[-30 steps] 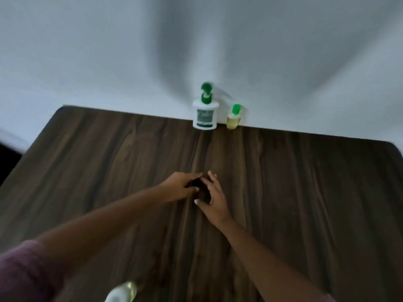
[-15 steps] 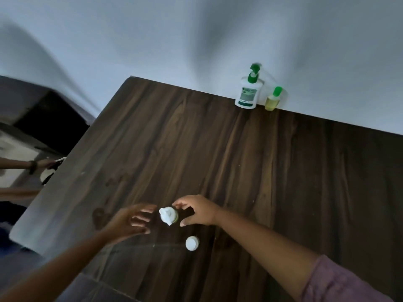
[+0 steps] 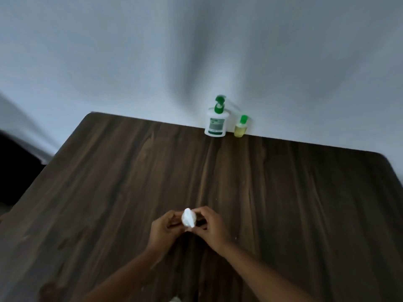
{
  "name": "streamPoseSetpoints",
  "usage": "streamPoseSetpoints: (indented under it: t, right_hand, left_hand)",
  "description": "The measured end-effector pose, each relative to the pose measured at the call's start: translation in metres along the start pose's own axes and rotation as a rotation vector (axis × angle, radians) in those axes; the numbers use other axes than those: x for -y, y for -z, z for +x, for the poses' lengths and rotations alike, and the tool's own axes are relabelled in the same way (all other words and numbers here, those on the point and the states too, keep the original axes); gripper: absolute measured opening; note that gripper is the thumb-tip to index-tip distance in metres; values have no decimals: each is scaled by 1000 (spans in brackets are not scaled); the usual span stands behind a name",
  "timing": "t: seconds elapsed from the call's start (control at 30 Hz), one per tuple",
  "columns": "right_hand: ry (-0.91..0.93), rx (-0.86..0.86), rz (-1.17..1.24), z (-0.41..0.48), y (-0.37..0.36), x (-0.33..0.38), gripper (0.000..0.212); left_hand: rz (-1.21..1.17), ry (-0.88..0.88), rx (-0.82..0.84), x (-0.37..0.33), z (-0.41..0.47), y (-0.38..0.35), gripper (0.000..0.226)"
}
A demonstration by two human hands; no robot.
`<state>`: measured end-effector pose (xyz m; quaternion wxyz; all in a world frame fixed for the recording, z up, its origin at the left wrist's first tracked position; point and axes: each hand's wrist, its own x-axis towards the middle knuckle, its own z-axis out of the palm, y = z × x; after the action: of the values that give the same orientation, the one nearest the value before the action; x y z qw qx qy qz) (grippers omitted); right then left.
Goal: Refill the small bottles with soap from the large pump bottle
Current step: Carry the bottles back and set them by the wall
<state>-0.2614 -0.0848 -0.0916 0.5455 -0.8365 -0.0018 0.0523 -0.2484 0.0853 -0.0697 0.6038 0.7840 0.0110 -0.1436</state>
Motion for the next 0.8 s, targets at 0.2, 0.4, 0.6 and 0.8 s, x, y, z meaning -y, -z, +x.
streamPoseSetpoints:
  t: [0.2, 0.4, 0.6, 0.8]
  right_hand:
    - [-73, -396, 2, 43, 77, -33, 41]
    - [-87, -633, -62, 106, 135, -68, 42]
    - [-84, -785, -99, 161, 178, -90, 46]
    - [-108, -879, -98, 197, 207, -100, 42]
  left_hand:
    - [69, -209, 114, -31, 99, -85, 43]
    - [-41, -200, 123, -55, 184, -154, 30]
    - [-72, -245, 47, -71, 249, -209, 25]
    - [-65, -287, -85, -77, 288, -248, 29]
